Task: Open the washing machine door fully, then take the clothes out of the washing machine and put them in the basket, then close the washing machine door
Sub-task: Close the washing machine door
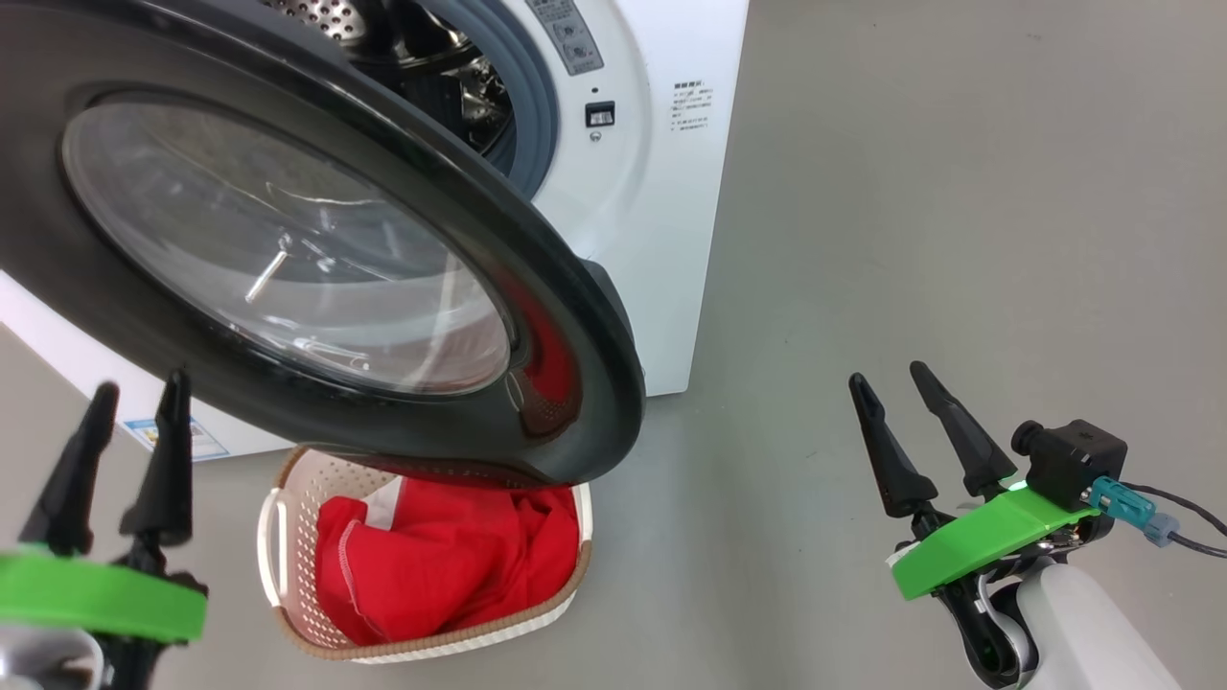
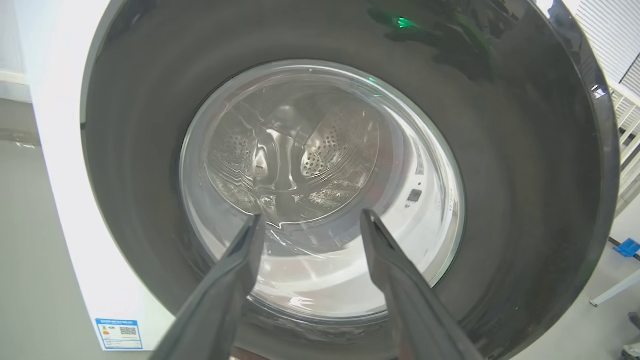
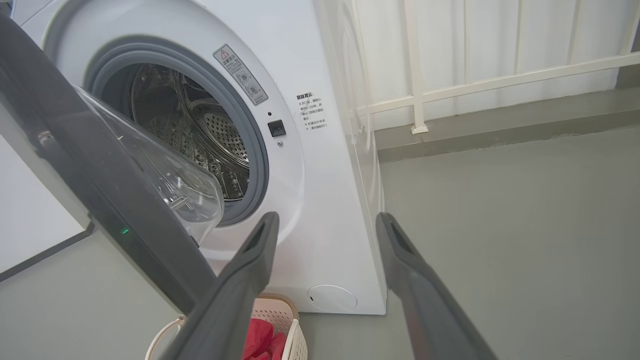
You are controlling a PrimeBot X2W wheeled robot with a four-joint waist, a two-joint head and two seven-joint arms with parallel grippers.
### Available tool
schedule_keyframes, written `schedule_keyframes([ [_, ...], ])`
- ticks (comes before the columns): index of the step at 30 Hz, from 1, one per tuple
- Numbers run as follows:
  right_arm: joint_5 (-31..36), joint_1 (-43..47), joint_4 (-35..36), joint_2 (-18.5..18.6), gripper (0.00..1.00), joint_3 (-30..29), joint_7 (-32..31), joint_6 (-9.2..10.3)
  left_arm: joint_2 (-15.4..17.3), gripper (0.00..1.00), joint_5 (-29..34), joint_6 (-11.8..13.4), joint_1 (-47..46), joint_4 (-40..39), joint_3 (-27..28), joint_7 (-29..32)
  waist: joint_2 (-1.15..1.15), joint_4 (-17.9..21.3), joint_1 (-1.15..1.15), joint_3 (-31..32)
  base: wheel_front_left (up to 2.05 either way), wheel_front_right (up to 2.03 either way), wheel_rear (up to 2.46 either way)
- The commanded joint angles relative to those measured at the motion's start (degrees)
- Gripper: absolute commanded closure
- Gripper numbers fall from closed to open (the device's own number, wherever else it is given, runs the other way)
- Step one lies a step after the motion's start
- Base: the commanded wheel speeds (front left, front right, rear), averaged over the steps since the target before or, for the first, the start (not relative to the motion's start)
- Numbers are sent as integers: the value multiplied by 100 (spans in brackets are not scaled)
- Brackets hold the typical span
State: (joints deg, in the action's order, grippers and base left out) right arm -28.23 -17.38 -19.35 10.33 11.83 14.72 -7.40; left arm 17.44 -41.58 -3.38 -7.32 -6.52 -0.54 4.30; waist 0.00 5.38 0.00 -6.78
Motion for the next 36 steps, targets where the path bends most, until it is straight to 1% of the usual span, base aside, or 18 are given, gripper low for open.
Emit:
schedule_keyframes([
  [1, 23, 1, 146, 30, 0, 116, 28, -9, 101, 0, 165, -41, 13, -110, 185, -239, 0, -11, 0, -6, 0, 0, 0],
  [6, 18, -1, 140, 55, 0, 139, 28, -9, 37, 0, 615, -30, 263, 118, 65, -777, 0, -53, 0, 4, 0, 0, 0],
  [7, 18, -1, 140, 55, 0, 139, 28, -9, 37, 0, 615, -30, 263, 118, 65, -777, 0, -53, 0, 4, 0, 0, 0],
  [16, 1, -3, 120, 126, 0, 196, 28, -9, -176, 0, 1109, 74, 522, 566, -118, -1545, 0, -105, 0, 89, 0, 0, 0],
  [21, 2, 7, 117, 145, 0, 204, 28, -9, -320, 0, 1244, 114, 566, 757, -194, -1737, 0, -146, 0, 116, 0, 0, 0],
  [24, 1, -3, 120, 146, 0, 201, 28, -9, -340, 0, 1346, 113, 575, 853, -221, -1805, 0, -159, 0, 107, 0, 0, 0],
  [36, -17, 10, 121, 166, 0, 186, 28, -9, -581, 0, 1517, 81, 584, 1021, -159, -1919, 0, -204, 0, 116, 0, 0, 0],
])
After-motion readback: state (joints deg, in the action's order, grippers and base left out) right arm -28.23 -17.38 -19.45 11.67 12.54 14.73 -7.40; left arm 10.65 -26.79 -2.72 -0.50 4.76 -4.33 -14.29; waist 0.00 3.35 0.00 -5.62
